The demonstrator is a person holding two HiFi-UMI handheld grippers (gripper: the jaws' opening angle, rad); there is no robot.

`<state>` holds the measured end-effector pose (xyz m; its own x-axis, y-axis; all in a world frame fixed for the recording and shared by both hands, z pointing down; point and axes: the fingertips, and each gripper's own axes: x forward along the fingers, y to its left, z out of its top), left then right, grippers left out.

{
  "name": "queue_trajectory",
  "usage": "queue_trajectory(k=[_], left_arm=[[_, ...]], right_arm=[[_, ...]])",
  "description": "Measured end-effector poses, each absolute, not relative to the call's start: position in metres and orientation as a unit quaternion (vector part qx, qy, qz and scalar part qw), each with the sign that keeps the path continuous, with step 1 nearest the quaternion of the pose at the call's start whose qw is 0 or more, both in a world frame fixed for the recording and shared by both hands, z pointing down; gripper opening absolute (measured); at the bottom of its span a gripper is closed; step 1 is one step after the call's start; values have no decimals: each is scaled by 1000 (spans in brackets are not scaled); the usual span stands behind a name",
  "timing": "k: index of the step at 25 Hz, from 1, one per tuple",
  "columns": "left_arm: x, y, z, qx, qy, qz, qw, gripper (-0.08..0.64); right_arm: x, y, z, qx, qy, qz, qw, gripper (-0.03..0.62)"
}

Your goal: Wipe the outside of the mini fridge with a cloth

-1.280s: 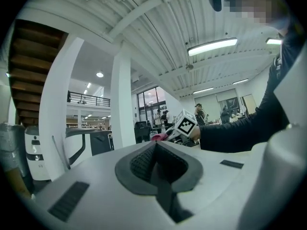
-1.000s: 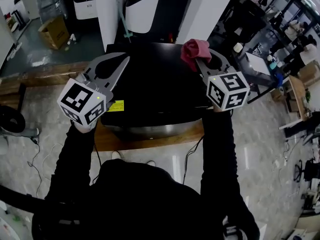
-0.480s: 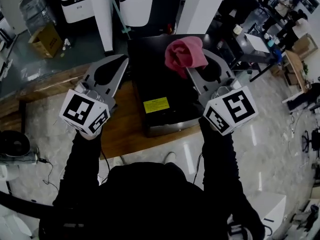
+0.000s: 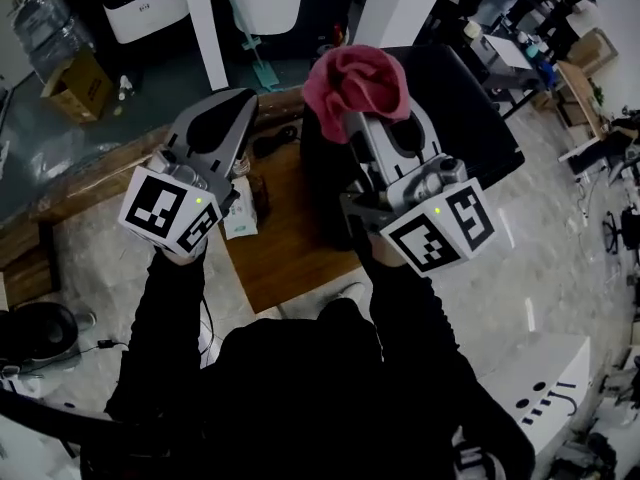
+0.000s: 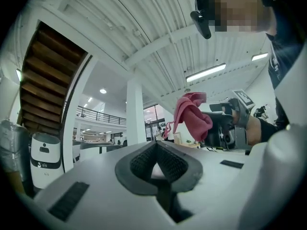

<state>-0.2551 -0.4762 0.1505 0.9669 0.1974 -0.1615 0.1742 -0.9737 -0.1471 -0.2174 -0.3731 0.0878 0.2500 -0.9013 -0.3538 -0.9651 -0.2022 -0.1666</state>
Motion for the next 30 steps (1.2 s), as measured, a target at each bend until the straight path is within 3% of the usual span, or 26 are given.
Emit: queue_trajectory(k=[10,20,30], left_arm=[[-242,-539,208,-993,-37,84,74,2],[-184,-534,278,-991,-102,31,75,2],[-126,-534,326,-990,-121,-3,69,2]], right_arm=[[-174,-454,236,-780,497,-23,380,84],[-83,-466,323,-702,404,-51,584,83],[-37,-471,391,-677,322,-131,649,84]])
